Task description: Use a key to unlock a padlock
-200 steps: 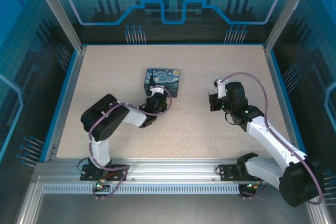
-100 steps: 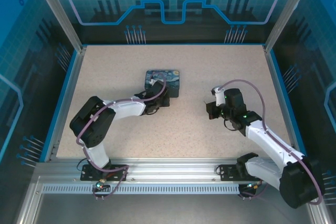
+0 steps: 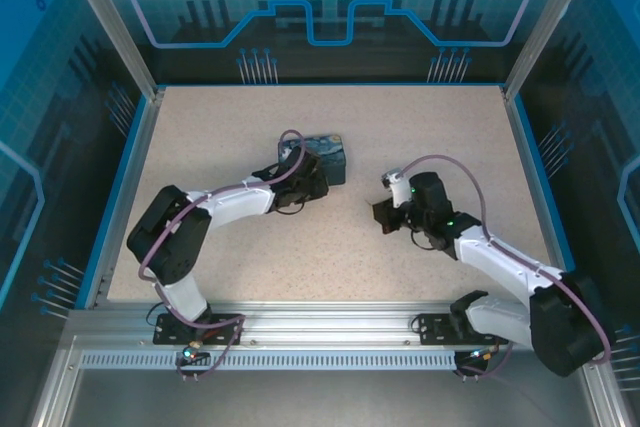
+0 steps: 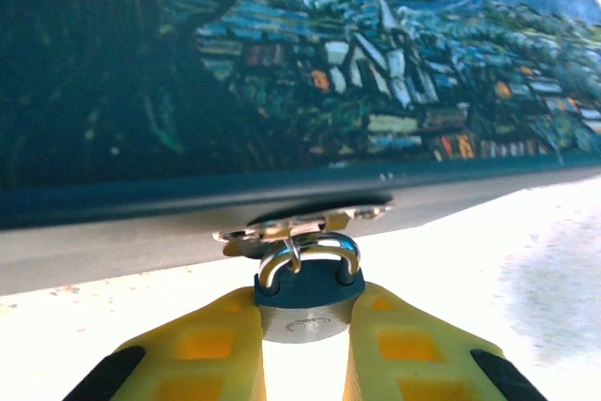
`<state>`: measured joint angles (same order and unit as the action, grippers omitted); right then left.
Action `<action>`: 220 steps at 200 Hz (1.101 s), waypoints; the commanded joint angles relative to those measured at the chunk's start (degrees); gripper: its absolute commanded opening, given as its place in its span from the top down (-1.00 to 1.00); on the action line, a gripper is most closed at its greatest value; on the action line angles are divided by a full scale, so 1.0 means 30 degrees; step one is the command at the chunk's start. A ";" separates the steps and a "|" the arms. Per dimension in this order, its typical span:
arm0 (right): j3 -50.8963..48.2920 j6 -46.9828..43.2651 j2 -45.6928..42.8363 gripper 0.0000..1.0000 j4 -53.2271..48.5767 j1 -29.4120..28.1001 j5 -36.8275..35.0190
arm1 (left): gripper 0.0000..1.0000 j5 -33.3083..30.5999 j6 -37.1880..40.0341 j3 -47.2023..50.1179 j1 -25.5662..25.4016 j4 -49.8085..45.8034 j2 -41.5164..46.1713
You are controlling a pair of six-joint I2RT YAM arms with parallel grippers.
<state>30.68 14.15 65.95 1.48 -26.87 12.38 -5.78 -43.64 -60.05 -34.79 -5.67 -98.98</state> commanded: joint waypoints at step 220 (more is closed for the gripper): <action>0.2387 -0.1363 0.9933 1.00 1.3452 -0.0564 0.2654 | 0.63 0.4073 -0.4787 0.0167 0.1466 0.2706 0.1968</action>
<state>36.38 11.97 94.54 37.93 -29.04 17.98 4.64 -57.10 -60.58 -30.98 -0.73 -95.81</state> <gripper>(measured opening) 0.043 0.195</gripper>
